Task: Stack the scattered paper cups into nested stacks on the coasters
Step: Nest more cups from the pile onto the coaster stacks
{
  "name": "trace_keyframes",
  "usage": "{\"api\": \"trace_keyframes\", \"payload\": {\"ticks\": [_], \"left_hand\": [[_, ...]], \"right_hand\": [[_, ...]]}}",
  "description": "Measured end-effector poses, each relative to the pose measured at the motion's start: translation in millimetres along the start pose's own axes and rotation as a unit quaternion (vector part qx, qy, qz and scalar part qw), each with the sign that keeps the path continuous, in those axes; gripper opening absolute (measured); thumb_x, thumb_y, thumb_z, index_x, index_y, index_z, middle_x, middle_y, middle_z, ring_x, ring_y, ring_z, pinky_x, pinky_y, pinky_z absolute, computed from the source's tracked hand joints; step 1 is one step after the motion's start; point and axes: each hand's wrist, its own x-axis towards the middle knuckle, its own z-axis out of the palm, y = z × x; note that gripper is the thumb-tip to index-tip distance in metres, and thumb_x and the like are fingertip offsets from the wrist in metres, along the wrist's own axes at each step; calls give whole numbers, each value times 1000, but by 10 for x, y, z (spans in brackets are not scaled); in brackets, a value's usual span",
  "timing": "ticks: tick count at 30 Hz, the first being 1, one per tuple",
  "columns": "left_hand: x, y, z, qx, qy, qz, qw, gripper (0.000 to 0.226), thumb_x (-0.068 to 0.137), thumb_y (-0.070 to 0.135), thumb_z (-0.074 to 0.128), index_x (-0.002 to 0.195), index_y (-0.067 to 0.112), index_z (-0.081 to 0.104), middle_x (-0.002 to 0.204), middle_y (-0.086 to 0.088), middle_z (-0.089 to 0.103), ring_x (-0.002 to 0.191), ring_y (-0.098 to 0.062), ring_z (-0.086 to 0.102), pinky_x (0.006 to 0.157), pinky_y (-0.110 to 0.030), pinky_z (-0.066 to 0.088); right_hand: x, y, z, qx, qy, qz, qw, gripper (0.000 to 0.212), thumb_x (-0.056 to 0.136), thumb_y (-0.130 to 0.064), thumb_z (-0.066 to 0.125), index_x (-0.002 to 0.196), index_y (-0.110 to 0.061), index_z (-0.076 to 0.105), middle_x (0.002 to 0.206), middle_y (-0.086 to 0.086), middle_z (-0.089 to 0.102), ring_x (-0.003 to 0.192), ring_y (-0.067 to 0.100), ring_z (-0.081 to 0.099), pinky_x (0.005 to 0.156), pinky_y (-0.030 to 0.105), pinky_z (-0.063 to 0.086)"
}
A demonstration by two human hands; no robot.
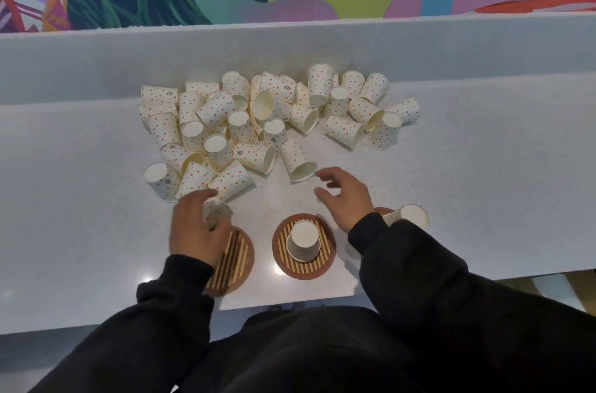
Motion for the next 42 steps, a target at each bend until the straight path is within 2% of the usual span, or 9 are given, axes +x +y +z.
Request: {"api": "trace_keyframes", "payload": {"ticks": [3, 7, 12, 16, 20, 24, 27, 32, 42], "left_hand": [[114, -260, -96, 31, 20, -105, 994, 60, 82, 30, 83, 133, 19, 54, 134, -12, 53, 126, -34, 48, 104, -50, 44], [79, -410, -33, 43, -32, -140, 989, 56, 86, 35, 79, 133, 19, 52, 129, -14, 59, 116, -34, 57, 97, -51, 50], [34, -396, -20, 26, -40, -130, 990, 50, 89, 31, 76, 131, 21, 53, 123, -8, 66, 110, -32, 64, 92, -48, 53], [-13, -291, -58, -36, -41, -106, 993, 55, 81, 20, 82, 129, 23, 56, 124, -4, 59, 114, -25, 58, 90, -37, 49], [-30, -41, -128, -110, -48, -37, 992, 59, 80, 13, 83, 129, 37, 58, 130, 5, 56, 120, -18, 55, 96, -39, 55], [-59, 427, -215, -204, -76, -5, 976, 73, 73, 9, 87, 128, 38, 50, 124, 15, 62, 112, -5, 60, 79, -16, 55], [-120, 686, -214, -201, -112, 58, 971, 68, 69, 21, 88, 123, 44, 53, 117, 26, 62, 108, -3, 59, 78, -34, 57], [-234, 899, -63, -140, -163, 144, 966, 71, 72, 31, 86, 134, 37, 52, 125, 22, 60, 112, -2, 55, 83, -15, 42], [-310, 680, 428, -83, -231, 172, 954, 71, 76, 41, 80, 140, 35, 51, 129, 26, 52, 119, 2, 46, 97, -24, 42]], "right_hand": [[344, -208, 94, -101, -34, -67, 992, 39, 97, -31, 64, 136, -29, 60, 143, -3, 57, 128, 19, 52, 111, 39, 42], [712, -336, 321, -279, -165, -20, 946, 60, 96, -52, 59, 151, -40, 41, 160, 6, 36, 140, 35, 41, 115, 50, 37], [883, -332, 559, -318, -161, 32, 934, 50, 93, -59, 59, 135, -33, 49, 132, 9, 48, 116, 34, 55, 100, 47, 50], [897, -280, 520, -314, -125, 45, 940, 30, 93, -36, 68, 111, -29, 46, 115, 10, 54, 92, 29, 59, 87, 42, 56], [856, -260, 402, -211, -107, 83, 968, 38, 91, -19, 68, 117, -26, 41, 116, 11, 58, 94, 27, 59, 81, 34, 52], [619, -375, 153, 34, -49, 102, 993, 66, 83, -17, 75, 139, -24, 40, 125, 7, 54, 108, 27, 56, 86, 35, 49], [377, -437, -36, 98, -9, 79, 992, 81, 72, -32, 79, 145, -19, 45, 131, 0, 54, 117, 21, 55, 96, 39, 51], [36, -432, -245, 206, 24, 50, 977, 75, 77, -16, 86, 139, -24, 45, 121, -7, 58, 107, 11, 62, 80, 22, 52], [-342, -93, -198, 286, 19, 56, 957, 92, 61, -41, 93, 138, -36, 44, 131, -3, 66, 120, 17, 65, 100, 49, 56]]}}
